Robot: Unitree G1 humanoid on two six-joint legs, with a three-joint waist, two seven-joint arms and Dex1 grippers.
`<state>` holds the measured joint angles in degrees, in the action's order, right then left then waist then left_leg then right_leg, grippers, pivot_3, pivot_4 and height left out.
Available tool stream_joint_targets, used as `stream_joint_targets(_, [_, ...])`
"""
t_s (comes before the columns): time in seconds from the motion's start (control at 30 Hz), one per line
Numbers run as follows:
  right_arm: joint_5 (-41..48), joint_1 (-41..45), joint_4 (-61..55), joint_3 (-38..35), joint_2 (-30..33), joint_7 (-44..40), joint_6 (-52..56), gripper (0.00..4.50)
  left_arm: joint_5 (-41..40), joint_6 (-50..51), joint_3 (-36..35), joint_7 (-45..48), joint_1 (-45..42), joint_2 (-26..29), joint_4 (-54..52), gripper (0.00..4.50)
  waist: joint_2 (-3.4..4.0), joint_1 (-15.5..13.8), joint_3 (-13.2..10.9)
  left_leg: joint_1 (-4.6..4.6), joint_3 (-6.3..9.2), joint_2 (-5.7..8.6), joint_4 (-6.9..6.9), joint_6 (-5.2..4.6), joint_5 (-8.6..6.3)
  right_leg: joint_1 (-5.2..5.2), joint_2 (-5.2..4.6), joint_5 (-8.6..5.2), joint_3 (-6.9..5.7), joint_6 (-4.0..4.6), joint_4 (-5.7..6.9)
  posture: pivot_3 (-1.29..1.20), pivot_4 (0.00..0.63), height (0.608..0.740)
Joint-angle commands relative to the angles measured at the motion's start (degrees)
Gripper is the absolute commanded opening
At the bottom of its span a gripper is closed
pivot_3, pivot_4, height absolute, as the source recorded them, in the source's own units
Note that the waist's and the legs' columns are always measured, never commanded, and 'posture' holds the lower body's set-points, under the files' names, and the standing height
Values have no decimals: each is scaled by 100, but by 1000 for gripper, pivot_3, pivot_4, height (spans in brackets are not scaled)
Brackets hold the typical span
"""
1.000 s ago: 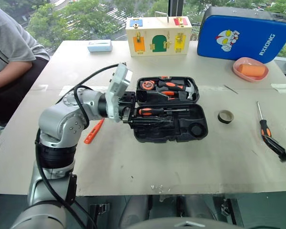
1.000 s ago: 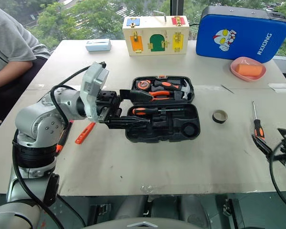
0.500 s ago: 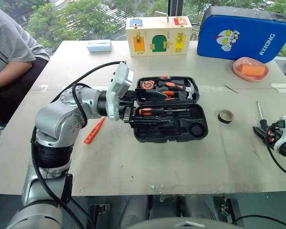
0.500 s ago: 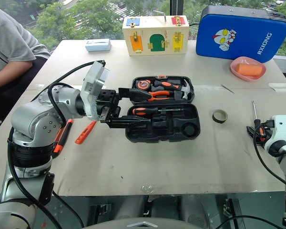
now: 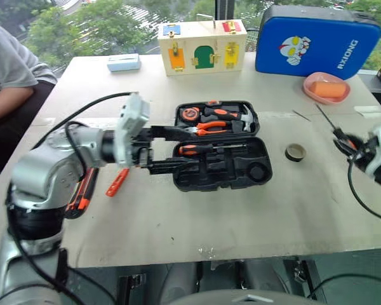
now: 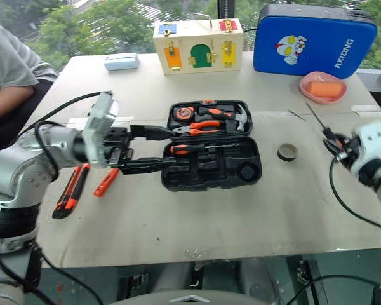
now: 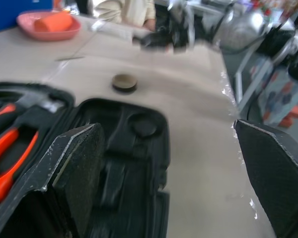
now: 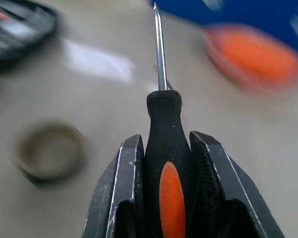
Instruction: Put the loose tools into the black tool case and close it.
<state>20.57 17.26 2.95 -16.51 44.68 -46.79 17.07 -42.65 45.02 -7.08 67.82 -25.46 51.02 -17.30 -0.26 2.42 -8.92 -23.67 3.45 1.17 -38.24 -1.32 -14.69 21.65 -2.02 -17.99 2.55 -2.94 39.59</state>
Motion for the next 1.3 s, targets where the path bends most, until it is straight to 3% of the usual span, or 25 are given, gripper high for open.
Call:
stream_joint_targets(0.03, [11, 946, 167, 1020, 236, -1695, -445, 548, -41, -124, -504, 191, 493, 403, -196, 4500, 2, 11, -3, -1, 4, -2, 4, 0, 0, 0, 0, 0, -4, 0, -4, 0, 150, 735])
stream_joint_targets(0.2, [-716, 2701, 1403, 2467, -364, -2878, -1151, 548, 66, -406, -720, 69, 1051, 509, -454, 4500, -6, -50, -12, -10, 10, 1, 3, 3, 1, 1, -12, 0, -13, 1, -19, 0, 150, 735])
stream_joint_targets(0.33, [-1395, 3438, 2479, 3155, -946, -3101, -1966, 548, 82, -495, -736, -135, 1086, 440, -575, 4500, -11, -122, -15, -14, 15, 6, -3, 23, 12, 1, -19, 1, -19, 0, -20, 0, 150, 735])
stream_joint_targets(0.47, [-1863, 3892, 3207, 3478, -1321, -2947, -1819, 548, 62, -527, -748, -339, 1013, 415, -632, 4500, -11, -156, -15, -16, 15, 7, 2, 27, 13, 8, -18, 1, -18, 1, -19, 0, 150, 735])
stream_joint_targets(1.3, [-1912, 3454, 2853, 3365, -1328, -3005, -1876, 548, 64, -626, -615, -581, 717, 264, -419, 4500, -10, -126, -15, -15, 13, 9, 3, 27, 13, 11, -16, 1, -15, 1, -15, 0, 150, 735])
